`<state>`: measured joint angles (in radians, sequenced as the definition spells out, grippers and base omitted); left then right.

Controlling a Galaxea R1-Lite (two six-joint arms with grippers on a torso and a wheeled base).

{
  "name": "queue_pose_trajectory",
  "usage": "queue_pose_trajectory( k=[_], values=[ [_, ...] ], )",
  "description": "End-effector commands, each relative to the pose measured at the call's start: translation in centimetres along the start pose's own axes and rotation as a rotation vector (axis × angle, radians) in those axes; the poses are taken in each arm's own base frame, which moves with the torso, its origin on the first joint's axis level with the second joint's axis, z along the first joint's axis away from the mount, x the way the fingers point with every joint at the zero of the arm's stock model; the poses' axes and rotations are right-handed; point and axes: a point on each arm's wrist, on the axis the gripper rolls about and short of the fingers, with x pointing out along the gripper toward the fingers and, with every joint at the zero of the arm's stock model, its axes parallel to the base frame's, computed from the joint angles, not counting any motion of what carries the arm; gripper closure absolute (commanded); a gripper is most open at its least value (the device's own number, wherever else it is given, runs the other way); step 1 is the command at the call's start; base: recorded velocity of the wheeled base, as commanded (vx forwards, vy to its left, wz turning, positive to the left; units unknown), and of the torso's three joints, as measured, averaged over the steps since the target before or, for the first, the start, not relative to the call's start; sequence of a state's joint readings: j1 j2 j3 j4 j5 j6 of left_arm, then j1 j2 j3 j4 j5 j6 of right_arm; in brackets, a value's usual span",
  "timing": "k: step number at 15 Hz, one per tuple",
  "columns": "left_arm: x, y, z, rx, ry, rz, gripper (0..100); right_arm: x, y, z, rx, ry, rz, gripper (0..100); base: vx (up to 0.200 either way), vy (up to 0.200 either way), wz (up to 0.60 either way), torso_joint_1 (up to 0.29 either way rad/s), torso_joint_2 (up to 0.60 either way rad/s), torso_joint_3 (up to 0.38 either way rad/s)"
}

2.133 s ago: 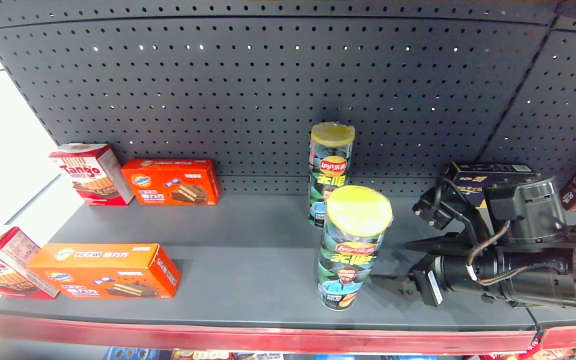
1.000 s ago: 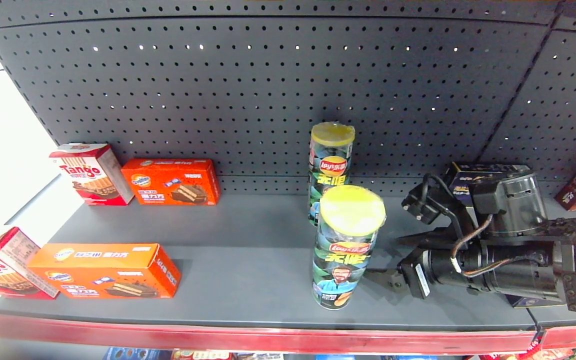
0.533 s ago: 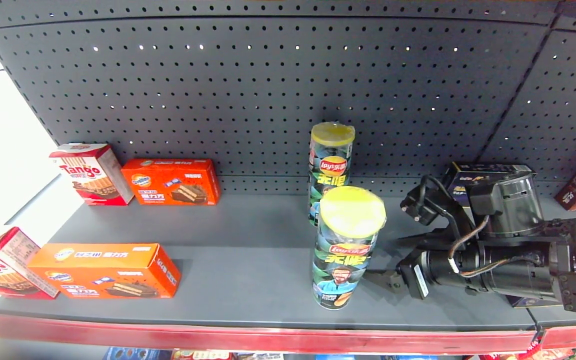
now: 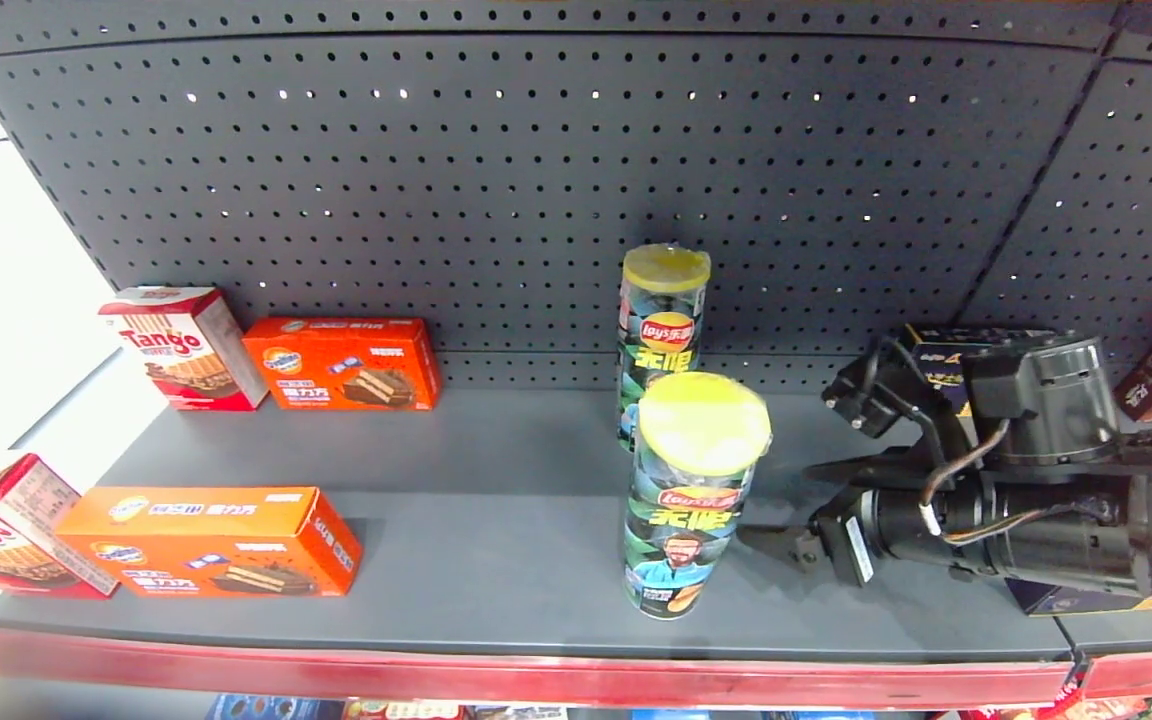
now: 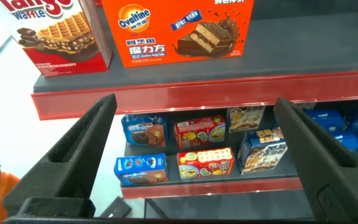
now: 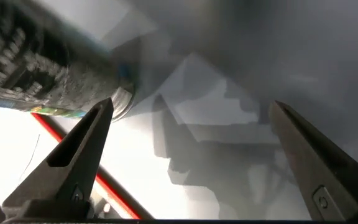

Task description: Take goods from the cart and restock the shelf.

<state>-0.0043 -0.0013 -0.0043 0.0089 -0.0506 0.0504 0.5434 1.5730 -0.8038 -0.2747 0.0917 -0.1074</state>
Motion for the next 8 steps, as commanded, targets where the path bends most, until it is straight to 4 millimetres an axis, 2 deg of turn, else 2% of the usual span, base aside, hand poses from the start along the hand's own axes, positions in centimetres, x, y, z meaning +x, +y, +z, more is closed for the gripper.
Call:
queue_pose_trajectory(
  k=[1,2,3,4,5,7,8],
  values=[
    [0.0,0.0,0.0,0.000,0.001,0.000,0,-3.8,-1.7,1.3,0.024,-0.114,-0.085,0,0.000,0.000,0.00,0.000,0.00,0.000],
    [0.0,0.0,0.0,0.000,0.001,0.000,0,-5.8,-2.7,1.6,0.036,-0.164,-0.138,0,0.000,0.000,0.00,0.000,0.00,0.000],
    [0.0,0.0,0.0,0.000,0.001,0.000,0,-6.9,-3.1,1.6,0.044,-0.188,-0.167,0,0.000,0.000,0.00,0.000,0.00,0.000],
    [0.0,0.0,0.0,0.000,0.001,0.000,0,-10.6,-4.1,1.0,0.058,-0.282,-0.268,0,0.000,0.000,0.00,0.000,0.00,0.000],
    [0.0,0.0,0.0,0.000,0.001,-0.002,0,-13.4,-4.1,-0.2,0.070,-0.321,-0.339,0,0.000,0.000,0.00,0.000,0.00,0.000],
    [0.0,0.0,0.0,0.000,0.001,-0.002,0,-18.7,-2.3,-5.0,0.091,-0.389,-0.507,0,0.000,0.000,0.00,0.000,0.00,0.000],
    [0.0,0.0,0.0,0.000,0.001,-0.002,0,-19.9,-1.0,-7.2,0.093,-0.411,-0.557,0,0.000,0.000,0.00,0.000,0.00,0.000]
  ],
)
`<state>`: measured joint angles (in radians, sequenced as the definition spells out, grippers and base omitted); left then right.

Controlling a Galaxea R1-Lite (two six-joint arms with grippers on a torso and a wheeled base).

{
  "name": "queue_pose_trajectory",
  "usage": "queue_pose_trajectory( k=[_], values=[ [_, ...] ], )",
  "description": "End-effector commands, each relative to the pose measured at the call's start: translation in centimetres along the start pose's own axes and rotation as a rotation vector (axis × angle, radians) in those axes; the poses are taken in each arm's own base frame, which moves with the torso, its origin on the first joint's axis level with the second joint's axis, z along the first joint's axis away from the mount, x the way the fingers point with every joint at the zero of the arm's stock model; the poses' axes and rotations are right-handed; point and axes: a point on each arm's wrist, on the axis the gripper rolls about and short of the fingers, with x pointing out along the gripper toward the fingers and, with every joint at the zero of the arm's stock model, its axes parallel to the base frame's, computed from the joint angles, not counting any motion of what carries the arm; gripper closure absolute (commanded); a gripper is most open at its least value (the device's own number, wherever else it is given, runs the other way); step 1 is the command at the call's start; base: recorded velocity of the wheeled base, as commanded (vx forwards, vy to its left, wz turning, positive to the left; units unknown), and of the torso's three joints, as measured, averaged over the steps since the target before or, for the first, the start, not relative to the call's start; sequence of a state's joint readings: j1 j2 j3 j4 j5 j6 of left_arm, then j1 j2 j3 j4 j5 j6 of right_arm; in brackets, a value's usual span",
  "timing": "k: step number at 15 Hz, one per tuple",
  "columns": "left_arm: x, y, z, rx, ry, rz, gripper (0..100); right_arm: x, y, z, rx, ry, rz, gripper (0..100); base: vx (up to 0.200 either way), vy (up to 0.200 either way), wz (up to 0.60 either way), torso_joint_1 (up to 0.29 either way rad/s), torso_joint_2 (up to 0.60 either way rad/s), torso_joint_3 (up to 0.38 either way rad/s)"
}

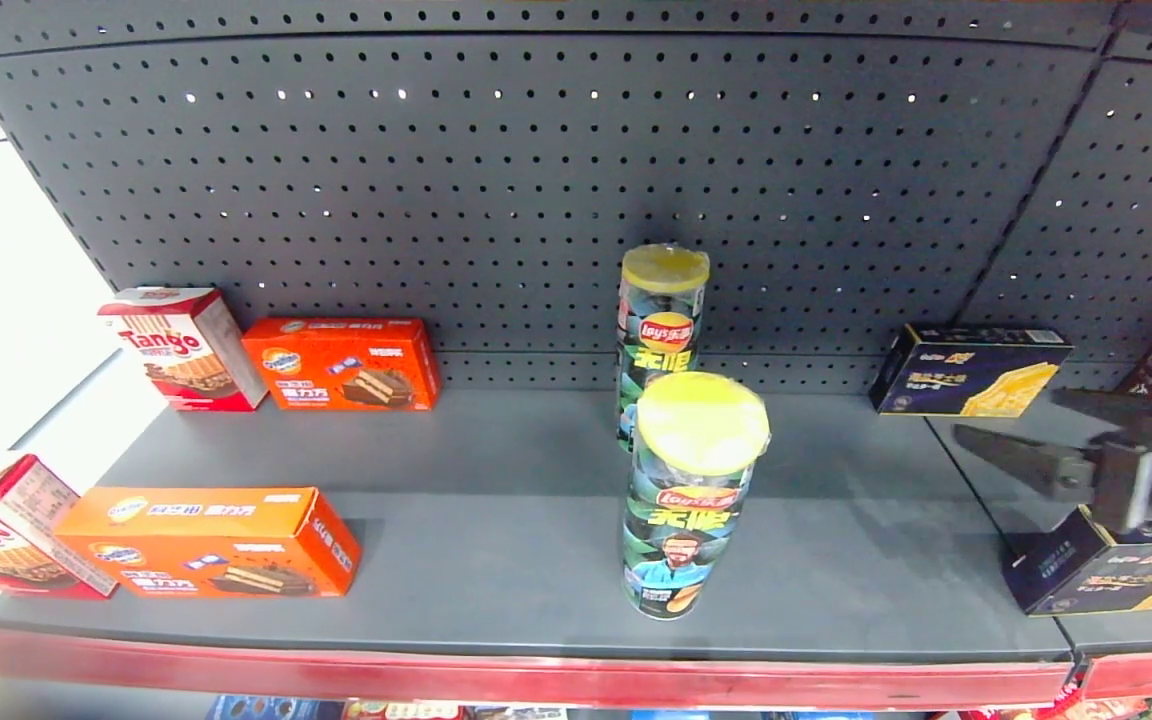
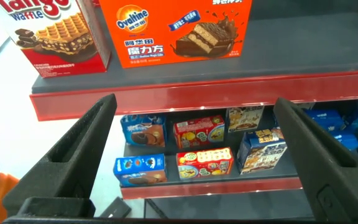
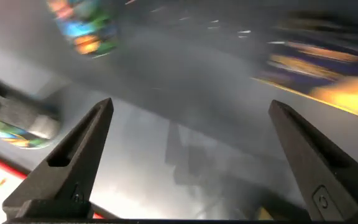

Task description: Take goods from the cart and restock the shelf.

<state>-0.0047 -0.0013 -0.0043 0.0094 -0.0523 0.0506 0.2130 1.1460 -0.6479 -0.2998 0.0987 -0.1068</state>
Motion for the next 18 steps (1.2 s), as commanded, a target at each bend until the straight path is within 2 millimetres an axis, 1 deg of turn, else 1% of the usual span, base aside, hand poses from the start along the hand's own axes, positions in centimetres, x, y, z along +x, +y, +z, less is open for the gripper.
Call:
queue_pose_trajectory(
  k=[1,2,3,4,5,6,7,8,9,11,13,15,18],
  values=[
    [0.0,0.0,0.0,0.001,0.001,0.000,0,-10.7,0.5,-6.1,0.008,-0.164,-0.267,0,0.000,0.000,0.00,0.000,0.00,0.000],
    [0.0,0.0,0.0,0.000,0.001,0.000,0,-13.3,1.8,-10.1,0.004,-0.205,-0.352,0,0.000,0.000,0.00,0.000,0.00,0.000],
    [0.0,0.0,0.0,0.000,0.001,0.000,0,-13.8,2.2,-11.2,0.005,-0.210,-0.360,0,0.000,0.000,0.00,0.000,0.00,0.000],
    [0.0,0.0,0.0,0.001,0.001,0.000,0,-14.9,3.2,-14.6,0.022,-0.191,-0.344,0,0.000,0.000,0.00,0.000,0.00,0.000],
    [0.0,0.0,0.0,0.003,-0.001,0.002,0,-15.6,3.7,-16.5,0.030,-0.176,-0.342,0,0.000,0.000,0.00,0.000,0.00,0.000],
    [0.0,0.0,0.0,0.003,-0.002,0.002,0,-15.4,3.7,-17.2,0.059,-0.153,-0.346,0,0.000,0.000,0.00,0.000,0.00,0.000],
    [0.0,0.0,0.0,0.005,-0.002,0.002,0,-15.1,3.7,-17.5,0.078,-0.167,-0.349,0,0.000,0.000,0.00,0.000,0.00,0.000],
    [0.0,0.0,0.0,0.005,-0.002,0.002,0,-14.7,3.7,-18.3,0.088,-0.147,-0.349,0,0.000,0.000,0.00,0.000,0.00,0.000],
    [0.0,0.0,0.0,0.005,-0.002,0.002,0,-14.7,3.7,-18.9,0.108,-0.088,-0.373,0,0.000,0.000,0.00,0.000,0.00,0.000],
    [0.0,0.0,-0.1,0.008,-0.001,0.003,0,-14.7,3.6,-18.9,0.135,-0.094,-0.406,0,0.000,0.000,0.00,0.000,0.00,0.000],
    [0.0,0.0,-0.1,0.006,-0.001,0.003,0,-14.9,3.6,-19.0,0.127,-0.133,-0.302,0,0.000,0.000,0.00,0.000,0.00,0.000],
    [0.0,0.0,0.0,0.005,-0.002,0.002,0,-15.2,3.7,-19.1,0.120,-0.176,-0.328,0,0.000,0.000,0.00,0.000,0.00,0.000],
    [0.0,0.0,0.0,0.002,-0.002,0.002,0,-15.2,3.7,-19.1,0.121,-0.176,-0.326,0,0.000,0.000,0.00,0.000,0.00,0.000]
  ],
)
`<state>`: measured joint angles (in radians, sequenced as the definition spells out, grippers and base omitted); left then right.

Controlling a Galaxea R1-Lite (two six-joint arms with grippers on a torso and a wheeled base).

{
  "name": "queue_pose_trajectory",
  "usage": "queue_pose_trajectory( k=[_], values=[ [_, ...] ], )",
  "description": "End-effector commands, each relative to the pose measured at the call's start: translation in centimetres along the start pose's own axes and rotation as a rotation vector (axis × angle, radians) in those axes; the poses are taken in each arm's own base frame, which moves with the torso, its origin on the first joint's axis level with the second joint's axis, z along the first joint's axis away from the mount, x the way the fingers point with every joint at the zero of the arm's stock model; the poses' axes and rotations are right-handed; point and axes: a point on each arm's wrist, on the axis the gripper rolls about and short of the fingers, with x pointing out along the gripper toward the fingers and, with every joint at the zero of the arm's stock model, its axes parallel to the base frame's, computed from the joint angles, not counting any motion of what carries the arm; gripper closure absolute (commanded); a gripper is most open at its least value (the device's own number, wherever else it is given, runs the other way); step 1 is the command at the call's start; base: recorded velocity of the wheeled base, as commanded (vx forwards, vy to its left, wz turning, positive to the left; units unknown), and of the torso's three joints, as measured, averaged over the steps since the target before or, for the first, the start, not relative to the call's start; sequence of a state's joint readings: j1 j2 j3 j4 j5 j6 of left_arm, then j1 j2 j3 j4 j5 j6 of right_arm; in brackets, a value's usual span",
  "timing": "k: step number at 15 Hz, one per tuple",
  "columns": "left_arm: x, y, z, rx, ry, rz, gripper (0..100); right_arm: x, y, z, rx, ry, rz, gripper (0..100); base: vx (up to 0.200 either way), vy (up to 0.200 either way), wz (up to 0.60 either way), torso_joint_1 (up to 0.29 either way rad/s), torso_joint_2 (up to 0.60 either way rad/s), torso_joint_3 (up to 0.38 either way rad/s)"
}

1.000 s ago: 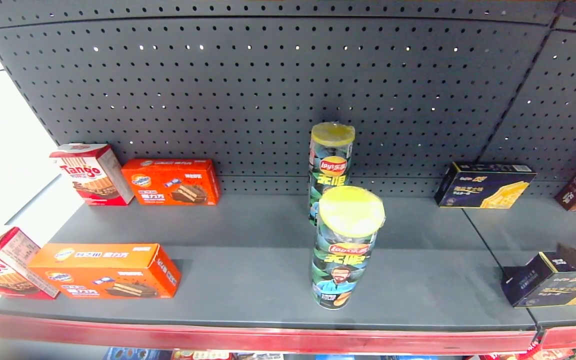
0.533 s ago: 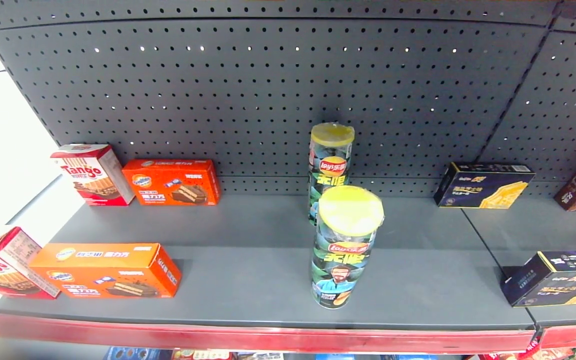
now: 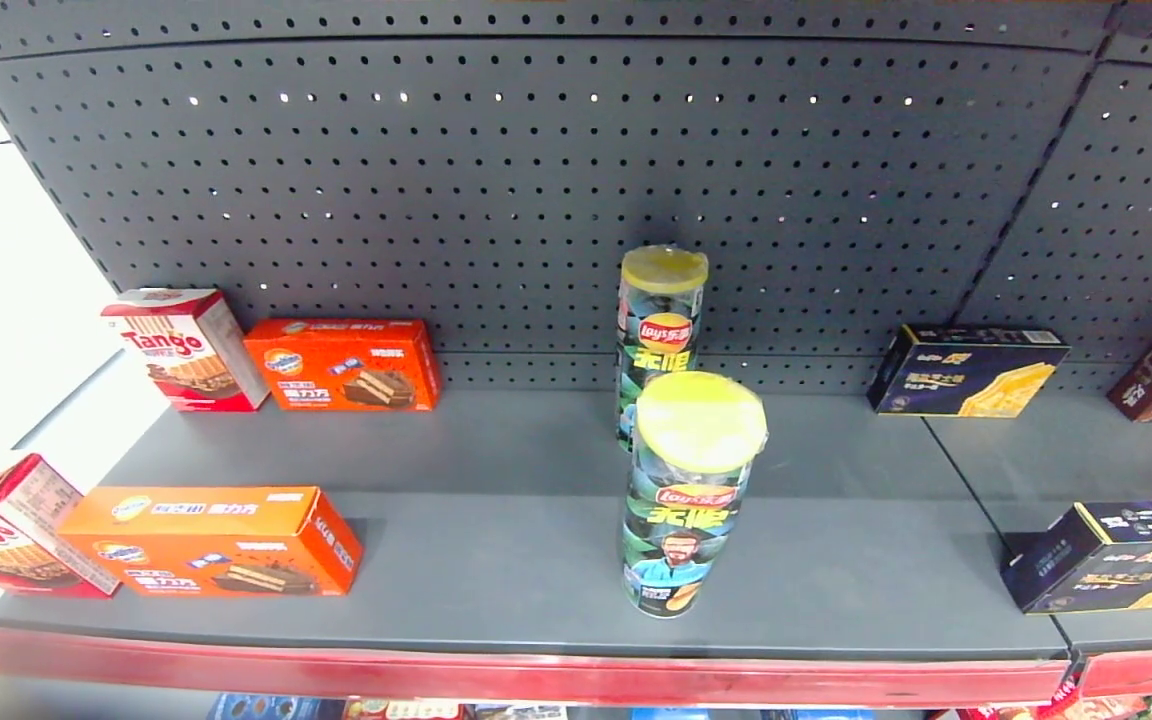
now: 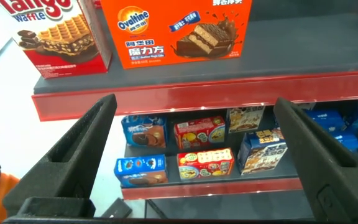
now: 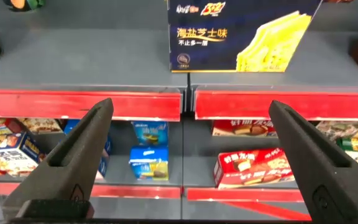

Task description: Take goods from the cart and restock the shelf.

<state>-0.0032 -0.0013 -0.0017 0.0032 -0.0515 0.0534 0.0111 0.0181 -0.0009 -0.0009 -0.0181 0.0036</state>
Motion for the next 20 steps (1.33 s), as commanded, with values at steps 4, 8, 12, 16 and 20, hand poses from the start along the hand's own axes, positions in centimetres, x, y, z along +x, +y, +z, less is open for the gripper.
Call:
queue_pose_trajectory(
  k=[4,8,12,16,20],
  values=[
    [0.01,0.01,-0.02,-0.006,0.003,0.005,0,-0.07,0.00,-0.06,0.001,-0.009,-0.001,0,0.000,0.000,0.00,0.000,0.00,0.000],
    [0.01,0.00,-0.02,-0.009,0.003,0.004,0,-0.07,0.00,-0.04,0.001,-0.010,-0.001,0,0.000,0.000,0.00,0.000,0.00,0.000],
    [0.01,0.02,-0.02,-0.026,0.003,0.012,0,-0.07,0.01,-0.06,-0.002,-0.009,0.004,0,-0.100,0.000,0.00,0.000,0.01,0.001],
    [-0.01,0.01,0.02,-0.006,0.005,0.004,0,-0.07,0.01,-0.06,-0.002,-0.009,0.004,0,0.000,-0.050,0.00,0.002,0.00,0.002],
    [0.01,0.03,-0.02,-0.035,0.004,0.019,0,-0.07,0.01,-0.06,-0.002,-0.009,0.002,0,0.000,-0.050,0.00,0.003,0.00,0.002]
  ],
)
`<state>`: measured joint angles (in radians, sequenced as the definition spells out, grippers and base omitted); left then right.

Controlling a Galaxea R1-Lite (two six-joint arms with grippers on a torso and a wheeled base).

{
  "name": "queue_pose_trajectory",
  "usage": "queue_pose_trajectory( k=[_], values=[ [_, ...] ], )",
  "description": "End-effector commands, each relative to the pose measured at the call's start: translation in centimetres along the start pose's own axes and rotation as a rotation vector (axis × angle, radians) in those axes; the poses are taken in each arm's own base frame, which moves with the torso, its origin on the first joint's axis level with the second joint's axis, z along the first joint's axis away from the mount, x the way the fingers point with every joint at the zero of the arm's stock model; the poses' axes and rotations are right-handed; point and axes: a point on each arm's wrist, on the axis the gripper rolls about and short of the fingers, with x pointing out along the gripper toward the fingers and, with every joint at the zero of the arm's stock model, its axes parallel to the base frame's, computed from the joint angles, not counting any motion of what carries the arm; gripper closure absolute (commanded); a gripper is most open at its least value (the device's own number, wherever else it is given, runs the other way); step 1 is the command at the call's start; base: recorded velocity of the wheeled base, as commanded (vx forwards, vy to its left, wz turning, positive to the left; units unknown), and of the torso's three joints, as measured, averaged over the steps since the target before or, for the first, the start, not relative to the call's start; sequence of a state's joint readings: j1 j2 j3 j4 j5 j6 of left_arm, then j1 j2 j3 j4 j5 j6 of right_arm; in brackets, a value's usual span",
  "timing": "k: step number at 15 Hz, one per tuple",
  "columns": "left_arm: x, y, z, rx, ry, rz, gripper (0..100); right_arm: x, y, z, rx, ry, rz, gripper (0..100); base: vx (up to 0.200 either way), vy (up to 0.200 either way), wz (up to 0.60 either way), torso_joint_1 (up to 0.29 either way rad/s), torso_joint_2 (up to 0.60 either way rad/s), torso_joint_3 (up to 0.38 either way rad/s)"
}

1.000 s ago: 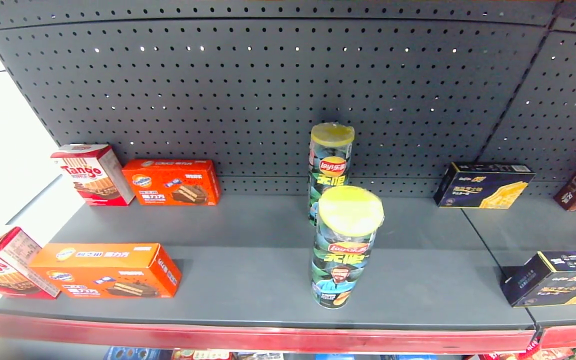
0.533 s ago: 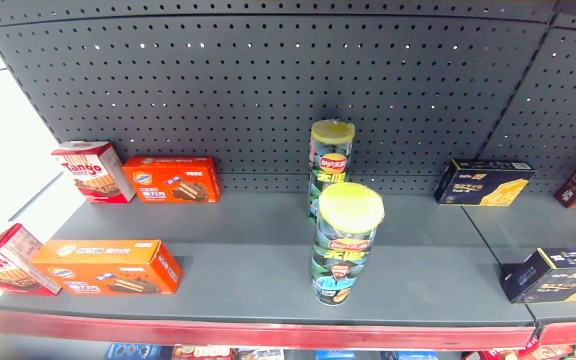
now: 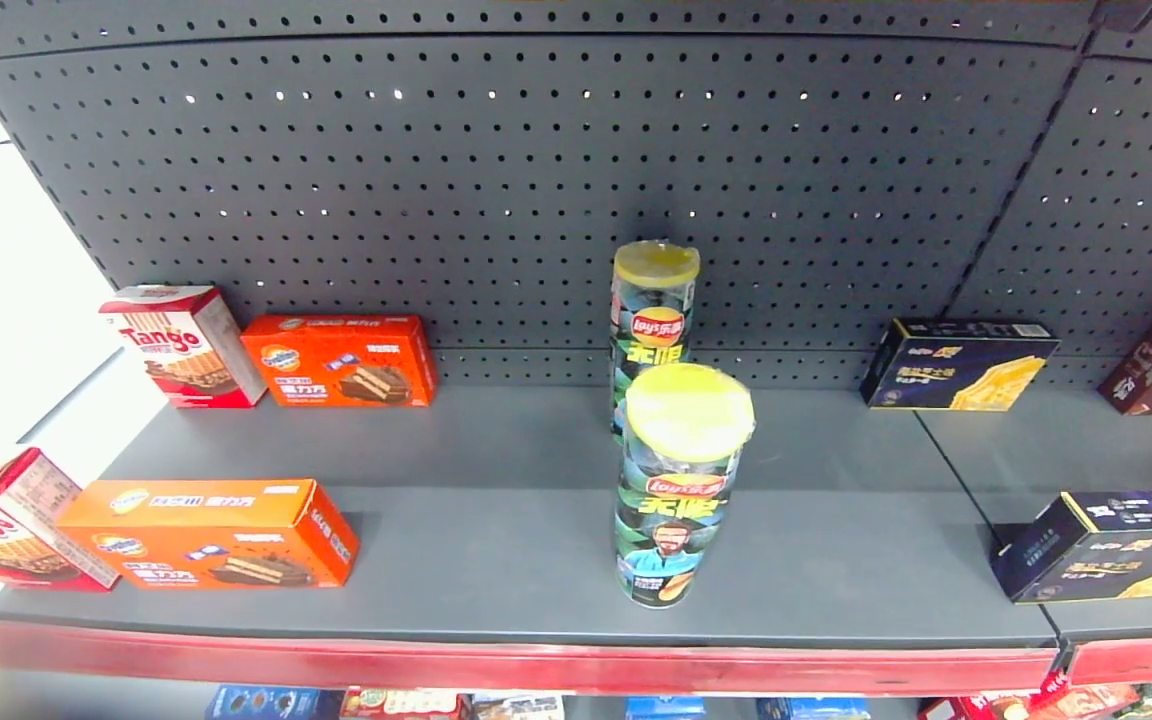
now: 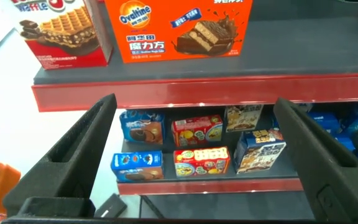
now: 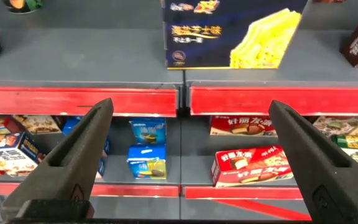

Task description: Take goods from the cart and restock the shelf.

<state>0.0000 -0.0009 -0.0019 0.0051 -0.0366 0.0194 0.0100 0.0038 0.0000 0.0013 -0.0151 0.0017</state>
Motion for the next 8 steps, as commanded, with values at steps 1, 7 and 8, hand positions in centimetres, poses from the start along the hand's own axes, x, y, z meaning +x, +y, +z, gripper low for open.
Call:
queue_pose_trajectory(
  k=[1,7,8],
  values=[
    [0.01,0.00,0.00,-0.001,0.001,0.001,0,0.03,0.00,0.02,0.000,0.003,0.001,0,0.000,0.000,0.00,0.000,0.00,0.000],
    [0.01,0.01,0.00,0.002,0.001,0.003,0,0.03,0.00,0.02,0.000,0.003,-0.001,0,0.000,-0.067,0.00,0.003,0.00,0.000],
    [0.01,0.01,0.00,-0.001,0.001,0.003,0,0.03,0.00,0.02,0.000,0.003,-0.001,0,0.000,0.000,0.00,0.000,0.00,0.000]
  ],
)
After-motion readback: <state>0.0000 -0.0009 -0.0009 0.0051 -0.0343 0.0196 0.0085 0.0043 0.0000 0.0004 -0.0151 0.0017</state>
